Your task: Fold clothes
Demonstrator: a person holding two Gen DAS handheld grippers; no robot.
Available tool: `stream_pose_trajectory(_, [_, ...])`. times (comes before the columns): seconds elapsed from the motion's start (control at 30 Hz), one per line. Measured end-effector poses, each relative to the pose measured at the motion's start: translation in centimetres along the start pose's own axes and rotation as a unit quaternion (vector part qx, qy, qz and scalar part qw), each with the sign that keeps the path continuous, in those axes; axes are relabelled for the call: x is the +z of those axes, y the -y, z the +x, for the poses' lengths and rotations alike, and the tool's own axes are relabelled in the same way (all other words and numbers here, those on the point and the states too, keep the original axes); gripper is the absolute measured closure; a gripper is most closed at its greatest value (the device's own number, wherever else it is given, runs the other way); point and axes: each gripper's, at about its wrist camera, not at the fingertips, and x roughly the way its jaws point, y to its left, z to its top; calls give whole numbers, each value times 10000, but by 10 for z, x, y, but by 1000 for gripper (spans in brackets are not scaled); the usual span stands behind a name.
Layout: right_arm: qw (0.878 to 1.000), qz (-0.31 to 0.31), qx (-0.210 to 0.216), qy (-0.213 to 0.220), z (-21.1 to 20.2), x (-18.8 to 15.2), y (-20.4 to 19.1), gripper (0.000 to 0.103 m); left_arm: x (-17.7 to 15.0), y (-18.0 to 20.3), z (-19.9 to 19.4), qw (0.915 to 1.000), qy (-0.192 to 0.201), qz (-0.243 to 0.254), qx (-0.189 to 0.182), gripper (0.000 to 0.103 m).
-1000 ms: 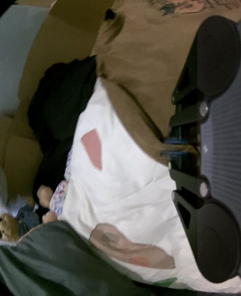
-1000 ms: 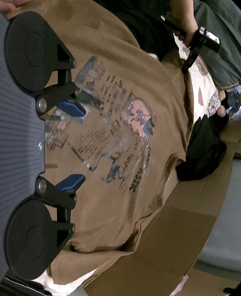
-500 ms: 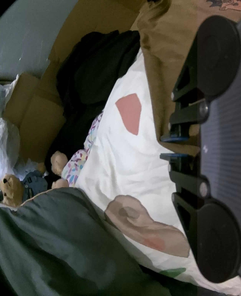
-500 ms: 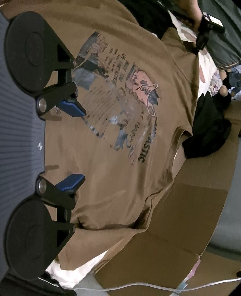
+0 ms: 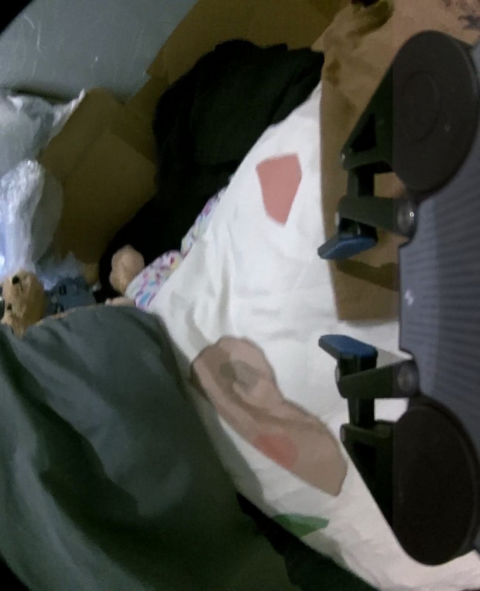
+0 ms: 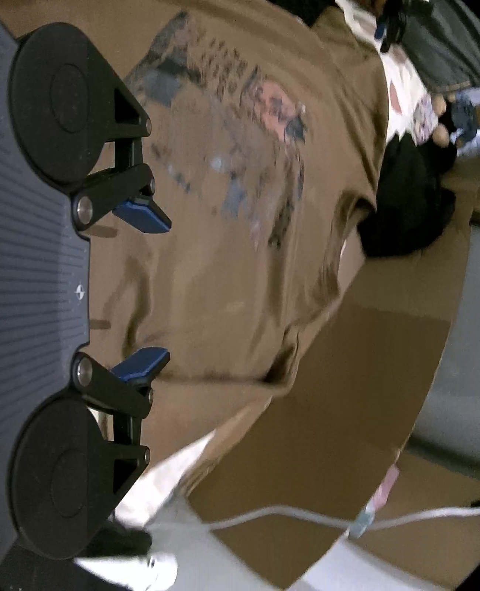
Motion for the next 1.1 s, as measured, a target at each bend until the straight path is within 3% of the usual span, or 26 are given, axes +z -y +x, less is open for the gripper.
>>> stream_pose_trajectory(0.4, [9969,-120,-744,-235,25,-13,34,30,-10,39,-24,9976,16,207,-657,37])
stream_pose_trajectory(0.7, [9953,-187,-672,-671,59,-10,46,33,-26,55,-26,9946,-133,313,-976,35])
stream_pose_trajectory(0.73, [9950,-206,-669,-711,62,-10,47,39,-28,55,-26,9943,-117,345,-998,35])
stream_pose_trajectory(0.8, [9944,-226,-642,-807,68,-11,51,60,-32,60,-24,9937,-90,491,-1006,35])
stream_pose_trajectory(0.83, [9938,-244,-646,-870,71,-11,54,78,-32,61,-23,9935,-98,509,-1011,35])
stream_pose_trajectory(0.87, [9933,-266,-675,-895,72,-10,56,87,-33,62,-22,9932,-114,513,-1040,35])
stream_pose_trajectory(0.93, [9921,-323,-802,-913,73,-9,64,94,-35,64,-19,9924,-112,513,-1110,35])
stream_pose_trajectory(1.1, [9901,-188,-1173,-742,67,4,94,97,-34,72,-13,9906,-168,586,-1228,35])
